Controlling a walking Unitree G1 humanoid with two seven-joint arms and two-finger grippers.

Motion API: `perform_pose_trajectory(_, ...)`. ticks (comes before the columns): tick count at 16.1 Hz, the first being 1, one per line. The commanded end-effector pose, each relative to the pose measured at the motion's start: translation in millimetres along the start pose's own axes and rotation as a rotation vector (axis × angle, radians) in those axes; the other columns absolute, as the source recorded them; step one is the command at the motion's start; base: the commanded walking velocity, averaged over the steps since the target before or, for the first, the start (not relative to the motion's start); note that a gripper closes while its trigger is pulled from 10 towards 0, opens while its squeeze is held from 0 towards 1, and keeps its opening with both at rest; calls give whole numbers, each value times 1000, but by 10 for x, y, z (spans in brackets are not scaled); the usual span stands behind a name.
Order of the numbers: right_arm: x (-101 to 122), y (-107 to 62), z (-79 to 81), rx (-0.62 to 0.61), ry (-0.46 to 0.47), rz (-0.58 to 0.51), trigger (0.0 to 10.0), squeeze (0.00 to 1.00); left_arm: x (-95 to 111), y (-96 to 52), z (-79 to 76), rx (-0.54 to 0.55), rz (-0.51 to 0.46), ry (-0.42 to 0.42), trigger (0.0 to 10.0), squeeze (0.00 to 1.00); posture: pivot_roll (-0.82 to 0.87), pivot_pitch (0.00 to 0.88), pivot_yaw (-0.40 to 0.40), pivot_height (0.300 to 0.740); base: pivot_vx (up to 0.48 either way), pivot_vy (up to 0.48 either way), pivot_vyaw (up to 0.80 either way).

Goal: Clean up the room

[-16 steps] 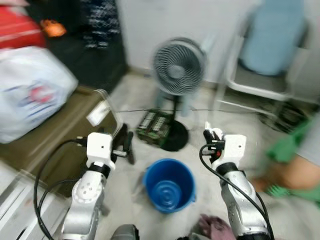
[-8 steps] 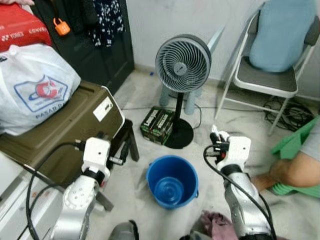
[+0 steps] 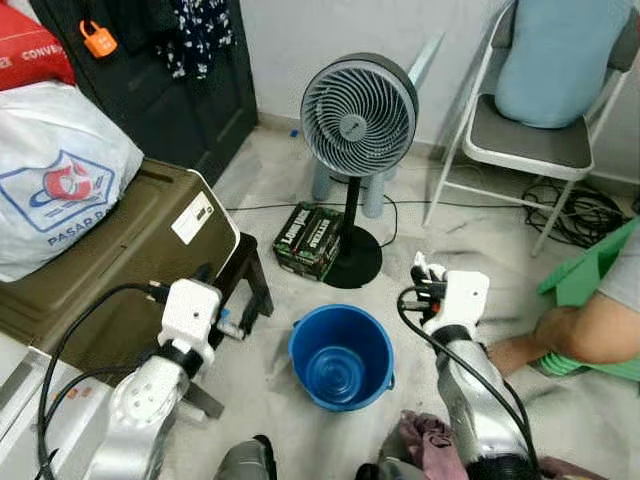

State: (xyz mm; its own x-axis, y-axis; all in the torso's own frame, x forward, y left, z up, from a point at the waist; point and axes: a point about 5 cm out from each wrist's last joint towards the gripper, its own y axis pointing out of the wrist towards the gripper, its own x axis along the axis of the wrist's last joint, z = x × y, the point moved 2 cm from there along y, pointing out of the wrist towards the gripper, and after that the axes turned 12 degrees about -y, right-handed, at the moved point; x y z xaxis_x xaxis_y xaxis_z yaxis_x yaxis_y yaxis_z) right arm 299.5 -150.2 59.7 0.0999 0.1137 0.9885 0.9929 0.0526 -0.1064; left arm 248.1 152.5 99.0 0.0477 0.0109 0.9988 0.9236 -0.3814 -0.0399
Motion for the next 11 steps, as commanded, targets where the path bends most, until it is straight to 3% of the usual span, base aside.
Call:
perform_pose_trajectory(1, -77, 7, 63, -1, 8, 42, 10000, 0, 5, -87, 21, -22, 29, 25, 10000, 0, 122, 185, 64, 740, 0, 0, 0)
perform_pose_trajectory(6, -180, 152, 195, -12, 11, 111, 10000, 0, 65, -428, 95, -94, 121, 118, 10000, 0, 212, 272, 120, 740, 0, 0, 0)
perform_pose_trajectory(11, -246, 252, 178, -77, 14, 162, 10000, 0, 162, -579, 147, -91, 159, 127, 10000, 0, 265, 331, 176, 740, 0, 0, 0)
